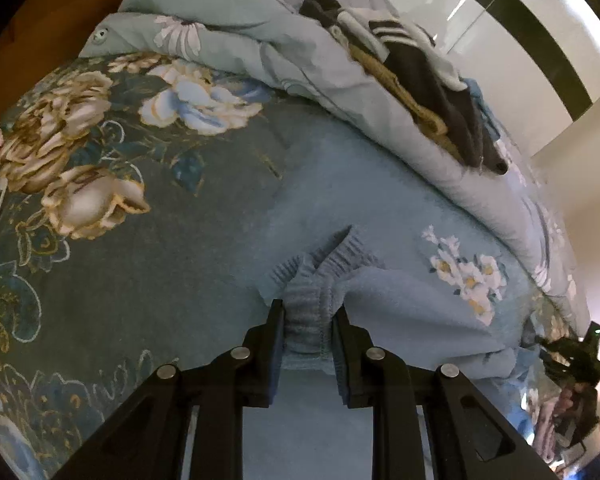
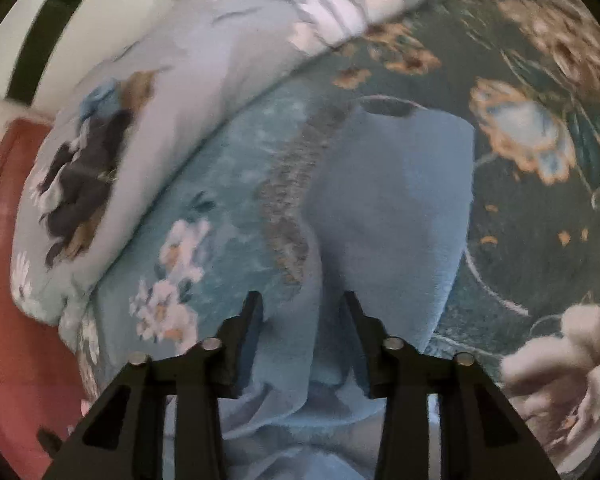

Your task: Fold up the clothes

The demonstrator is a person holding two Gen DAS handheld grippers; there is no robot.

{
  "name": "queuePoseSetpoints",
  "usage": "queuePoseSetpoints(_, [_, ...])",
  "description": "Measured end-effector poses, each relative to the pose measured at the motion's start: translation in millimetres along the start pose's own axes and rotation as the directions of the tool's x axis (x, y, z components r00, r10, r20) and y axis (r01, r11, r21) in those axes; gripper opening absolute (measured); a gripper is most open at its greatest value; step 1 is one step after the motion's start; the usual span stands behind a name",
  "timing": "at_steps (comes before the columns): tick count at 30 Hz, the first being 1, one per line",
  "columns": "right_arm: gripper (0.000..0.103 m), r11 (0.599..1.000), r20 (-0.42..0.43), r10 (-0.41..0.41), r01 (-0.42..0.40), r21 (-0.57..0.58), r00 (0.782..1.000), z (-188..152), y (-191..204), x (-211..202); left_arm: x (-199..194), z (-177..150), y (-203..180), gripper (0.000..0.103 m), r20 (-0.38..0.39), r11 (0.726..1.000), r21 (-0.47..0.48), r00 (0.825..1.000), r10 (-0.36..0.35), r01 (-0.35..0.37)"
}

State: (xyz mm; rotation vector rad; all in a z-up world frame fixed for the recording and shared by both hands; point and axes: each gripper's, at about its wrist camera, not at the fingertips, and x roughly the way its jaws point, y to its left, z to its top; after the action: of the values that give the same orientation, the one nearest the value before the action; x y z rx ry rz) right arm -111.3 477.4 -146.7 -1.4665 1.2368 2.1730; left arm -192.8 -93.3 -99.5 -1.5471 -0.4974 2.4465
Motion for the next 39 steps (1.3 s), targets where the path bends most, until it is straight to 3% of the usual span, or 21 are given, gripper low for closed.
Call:
queuePoseSetpoints(3, [0.005, 0.998, 0.008, 0.055, -0.055, 0.001, 0.998, -3.1, 8.1, -10.7, -20.4, -1.7, 3.0, 0.023, 0.046, 0.999, -0.023, 0.998, -0.047, 0.048])
queuePoseSetpoints(8, [0.004, 0.977, 0.072, 0.153, -0.141, -0.158, 0.986, 9.3, 67.4, -55.1, -63.2, 21.8, 9.8, 0.023, 0.146, 0.997, -0.039, 0.988, -0.059, 0.065])
queuePoseSetpoints(12, [0.004, 0.943, 0.199, 0.269, -0.216, -0.255, 0.942, 35.2, 119.1, -105.9, -86.2, 59.2, 8.5, 0.023, 0.208, 0.996, -0.041, 0.975, -0.073, 0.083])
queuePoseSetpoints(16, [0.004, 0.925, 0.301, 0.330, -0.243, -0.293, 0.895, 45.3, 137.3, -135.9, -85.8, 75.0, -6.9, 0.023, 0.238, 0.999, -0.011, 0.970, -0.041, 0.045])
queuePoseSetpoints(23, [0.004, 0.939, 0.312, 0.281, -0.192, -0.286, 0.908, 23.1, 95.6, -136.7, -63.7, 52.8, -21.4, 0.023, 0.193, 0.998, 0.060, 0.981, -0.028, 0.017])
queuePoseSetpoints(24, [0.004, 0.939, 0.315, 0.272, -0.180, -0.292, 0.909, 19.9, 88.7, -139.1, -55.3, 55.7, -21.2, 0.023, 0.174, 0.998, 0.057, 0.984, -0.022, 0.012])
queuePoseSetpoints(26, [0.004, 0.948, 0.294, 0.211, -0.121, -0.295, 0.932, 28.5, 86.0, -127.5, -38.5, 64.5, -19.9, 0.023, 0.136, 0.999, 0.031, 0.990, -0.020, 0.016])
queuePoseSetpoints(28, [0.004, 0.957, 0.268, 0.209, -0.141, -0.253, 0.941, 44.1, 82.8, -113.8, -25.9, 76.1, -20.2, 0.023, 0.118, 0.999, -0.018, 0.992, -0.040, 0.043])
queuePoseSetpoints(31, [0.004, 0.955, 0.280, 0.221, -0.149, -0.255, 0.934, 63.4, 93.3, -108.5, -26.9, 89.6, -30.7, 0.023, 0.147, 0.998, -0.022, 0.988, -0.048, 0.052])
queuePoseSetpoints(33, [0.004, 0.943, 0.311, 0.245, -0.150, -0.298, 0.919, 71.6, 108.7, -117.9, -29.8, 95.4, -39.5, 0.023, 0.165, 0.999, 0.002, 0.985, -0.053, 0.053])
queuePoseSetpoints(37, [0.004, 0.908, 0.399, 0.320, -0.157, -0.389, 0.859, 64.6, 116.7, -142.5, -12.3, 93.3, -44.6, 0.024, 0.117, 0.999, 0.041, 0.993, -0.016, 0.011])
queuePoseSetpoints(39, [0.004, 0.935, 0.376, 0.272, -0.150, -0.323, 0.886, 58.4, 87.9, -120.9, 8.6, 87.4, -39.8, 0.024, 0.061, 0.999, 0.038, 0.998, 0.005, -0.007])
